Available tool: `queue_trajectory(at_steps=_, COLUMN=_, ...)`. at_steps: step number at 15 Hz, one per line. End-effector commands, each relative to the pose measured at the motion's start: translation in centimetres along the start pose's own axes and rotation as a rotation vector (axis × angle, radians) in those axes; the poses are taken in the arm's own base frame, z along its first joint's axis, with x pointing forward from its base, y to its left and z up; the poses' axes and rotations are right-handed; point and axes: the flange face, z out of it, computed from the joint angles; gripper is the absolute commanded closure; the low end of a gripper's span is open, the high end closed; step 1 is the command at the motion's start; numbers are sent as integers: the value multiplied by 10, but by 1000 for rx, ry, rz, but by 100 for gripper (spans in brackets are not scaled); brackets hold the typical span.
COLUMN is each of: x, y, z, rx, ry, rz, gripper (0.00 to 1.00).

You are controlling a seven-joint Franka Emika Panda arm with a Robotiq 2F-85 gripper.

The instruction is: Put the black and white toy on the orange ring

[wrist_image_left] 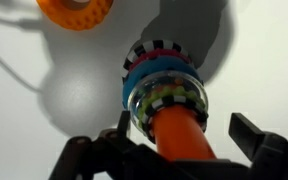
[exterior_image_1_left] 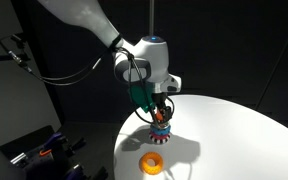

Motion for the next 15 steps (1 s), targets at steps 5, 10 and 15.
queue_trajectory(at_steps=5, x=4, y=5, z=0, rx=18, ry=-1, rz=24, gripper=0)
queue_trajectory(at_steps=10, x=4, y=6, z=0, rx=30, ry=0, rz=37, gripper=0)
queue_trajectory(at_steps=15, x=3, y=8, z=2, rx=32, ry=0, rz=46, gripper=0)
